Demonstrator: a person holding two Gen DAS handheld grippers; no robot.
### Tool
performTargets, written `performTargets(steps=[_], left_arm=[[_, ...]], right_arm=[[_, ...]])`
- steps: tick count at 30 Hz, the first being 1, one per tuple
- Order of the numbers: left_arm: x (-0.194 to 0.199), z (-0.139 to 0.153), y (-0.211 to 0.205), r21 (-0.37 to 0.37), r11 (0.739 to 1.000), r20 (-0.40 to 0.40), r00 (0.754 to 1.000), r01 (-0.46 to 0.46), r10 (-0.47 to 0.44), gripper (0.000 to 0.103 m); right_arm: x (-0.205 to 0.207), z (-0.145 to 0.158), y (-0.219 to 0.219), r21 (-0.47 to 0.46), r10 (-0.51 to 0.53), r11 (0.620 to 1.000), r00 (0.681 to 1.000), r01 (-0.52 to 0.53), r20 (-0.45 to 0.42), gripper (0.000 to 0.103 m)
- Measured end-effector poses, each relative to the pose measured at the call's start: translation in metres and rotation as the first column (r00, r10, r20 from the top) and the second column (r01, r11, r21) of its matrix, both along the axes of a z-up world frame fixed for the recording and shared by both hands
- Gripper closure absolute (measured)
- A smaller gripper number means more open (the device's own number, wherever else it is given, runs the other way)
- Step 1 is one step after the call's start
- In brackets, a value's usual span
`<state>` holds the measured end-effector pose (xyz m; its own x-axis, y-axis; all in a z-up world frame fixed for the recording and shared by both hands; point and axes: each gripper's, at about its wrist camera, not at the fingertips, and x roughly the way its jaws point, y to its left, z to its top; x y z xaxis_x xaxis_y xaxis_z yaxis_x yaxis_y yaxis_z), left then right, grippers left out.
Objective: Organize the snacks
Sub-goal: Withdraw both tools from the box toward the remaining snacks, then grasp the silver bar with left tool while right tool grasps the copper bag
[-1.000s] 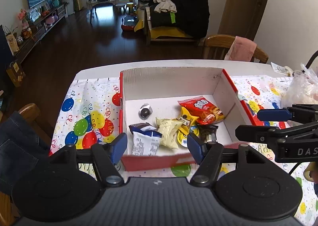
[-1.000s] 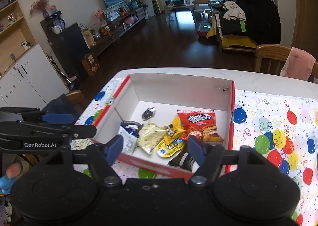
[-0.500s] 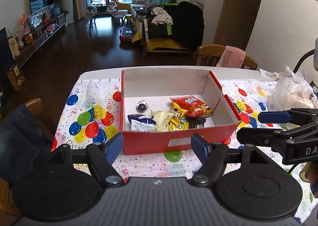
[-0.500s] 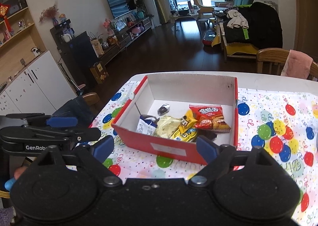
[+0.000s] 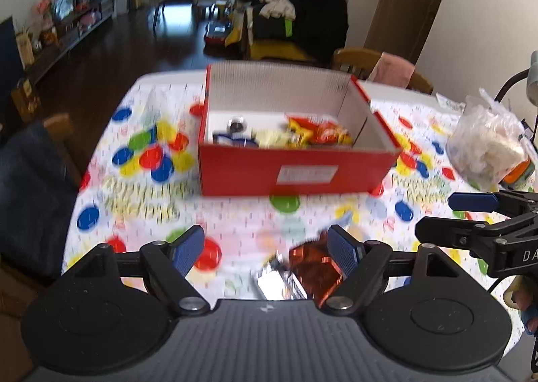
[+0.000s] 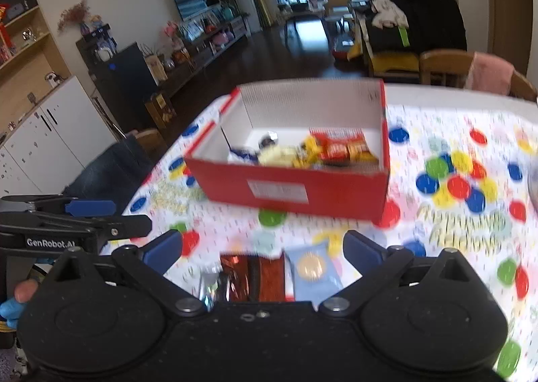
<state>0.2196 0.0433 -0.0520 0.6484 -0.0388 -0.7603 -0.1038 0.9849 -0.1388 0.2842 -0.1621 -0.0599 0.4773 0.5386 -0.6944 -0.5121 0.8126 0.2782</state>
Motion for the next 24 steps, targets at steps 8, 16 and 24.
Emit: performTargets(steps=[8, 16, 24], left_arm=[[-0.012, -0.034, -0.002, -0.023, 0.999, -0.091, 0.995, -0.038, 0.035, 0.023], [-0.019, -0.067, -0.015, 0.013, 0.999, -0.166, 0.985, -0.034, 0.035, 0.023], [-0.017, -0.085, -0.028, 0.036, 0.999, -0.19, 0.982, -0.017, 0.024, 0.023]], right_arm=[[-0.009, -0.02, -0.014, -0.007, -0.017, 1.0, 0.999, 0.017, -0.05, 0.001], [-0.009, -0.042, -0.01, -0.032, -0.003, 0.999, 0.994, 0.0, -0.106, 0.001], [0.002, -0.067, 0.01, -0.056, 0.025, 0.998, 0.985, -0.035, -0.168, 0.002]])
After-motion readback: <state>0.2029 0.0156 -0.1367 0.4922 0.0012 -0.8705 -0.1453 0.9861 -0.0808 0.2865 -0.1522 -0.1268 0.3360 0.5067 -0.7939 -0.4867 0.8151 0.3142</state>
